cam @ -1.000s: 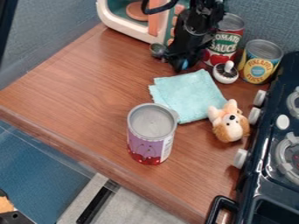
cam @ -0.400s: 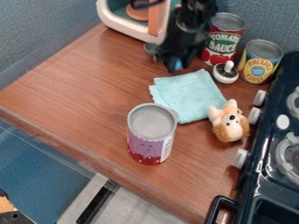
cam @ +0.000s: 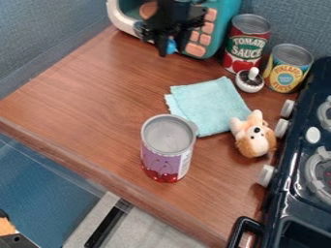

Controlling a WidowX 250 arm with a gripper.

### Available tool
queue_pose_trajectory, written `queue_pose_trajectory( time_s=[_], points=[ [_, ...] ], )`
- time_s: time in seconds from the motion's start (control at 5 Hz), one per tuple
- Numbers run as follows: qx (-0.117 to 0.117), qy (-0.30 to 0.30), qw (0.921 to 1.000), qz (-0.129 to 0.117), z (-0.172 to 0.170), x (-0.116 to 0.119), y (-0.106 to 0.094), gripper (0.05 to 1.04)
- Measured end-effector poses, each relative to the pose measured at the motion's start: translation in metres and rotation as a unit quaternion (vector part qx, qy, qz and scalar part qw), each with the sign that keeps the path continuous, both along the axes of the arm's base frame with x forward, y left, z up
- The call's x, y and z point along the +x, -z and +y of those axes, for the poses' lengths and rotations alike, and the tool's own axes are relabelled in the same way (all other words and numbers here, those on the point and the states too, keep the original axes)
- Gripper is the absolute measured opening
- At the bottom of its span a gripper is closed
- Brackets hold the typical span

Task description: Pick up the blue spoon and move it in front of the microwave

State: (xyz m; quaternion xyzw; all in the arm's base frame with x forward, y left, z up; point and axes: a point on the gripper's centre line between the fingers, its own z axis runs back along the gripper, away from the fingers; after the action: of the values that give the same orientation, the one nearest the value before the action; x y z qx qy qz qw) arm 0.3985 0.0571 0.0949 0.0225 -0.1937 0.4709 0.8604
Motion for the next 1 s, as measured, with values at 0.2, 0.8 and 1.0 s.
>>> queue_pose_trajectory(
  time_s=[0.2, 0.8, 1.0],
  points=[
    [0.002, 0.02, 0.9995, 0.023, 0.022, -0.021, -0.006, 0.417],
    [-0.013, 0.352, 0.9252, 0.141, 0.065, -0.03, 0.011, 0.417],
    [-0.023, 0.409, 0.9026, 0.131, 0.073, -0.034, 0.015, 0.417]
  ],
)
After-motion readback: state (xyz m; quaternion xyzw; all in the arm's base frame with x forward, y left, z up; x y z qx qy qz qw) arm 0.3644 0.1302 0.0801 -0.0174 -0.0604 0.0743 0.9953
